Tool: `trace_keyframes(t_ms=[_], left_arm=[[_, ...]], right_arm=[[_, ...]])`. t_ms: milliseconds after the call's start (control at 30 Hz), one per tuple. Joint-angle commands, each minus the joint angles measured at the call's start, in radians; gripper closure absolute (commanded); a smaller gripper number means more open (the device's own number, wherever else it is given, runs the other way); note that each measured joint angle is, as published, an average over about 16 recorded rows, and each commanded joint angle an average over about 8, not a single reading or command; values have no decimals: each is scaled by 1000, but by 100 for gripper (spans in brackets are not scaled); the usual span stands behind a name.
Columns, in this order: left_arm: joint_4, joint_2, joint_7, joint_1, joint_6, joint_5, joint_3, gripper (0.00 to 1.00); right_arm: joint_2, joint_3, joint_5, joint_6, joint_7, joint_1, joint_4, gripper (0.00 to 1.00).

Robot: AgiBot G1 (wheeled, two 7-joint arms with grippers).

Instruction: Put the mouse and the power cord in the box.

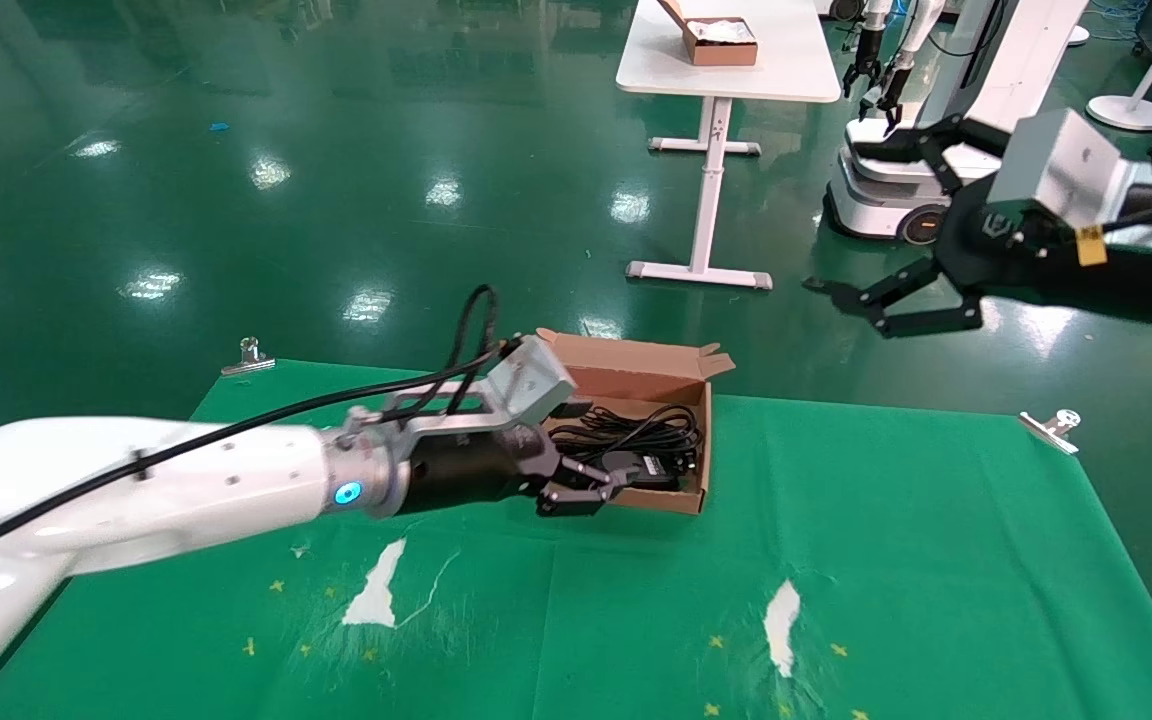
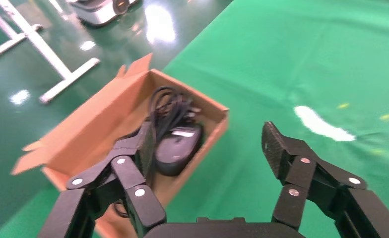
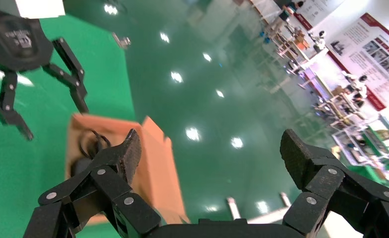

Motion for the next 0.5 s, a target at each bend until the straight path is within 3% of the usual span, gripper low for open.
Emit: trace_keyframes(t_ms=[33, 500], left_arm=[[-20, -26, 7, 22, 35, -29, -33, 0], [-160, -204, 58, 178, 283, -234, -266, 0]], right_arm=[[10, 9, 21, -7, 32, -31, 36, 0], [77, 72, 164, -57, 258, -251, 288, 0]])
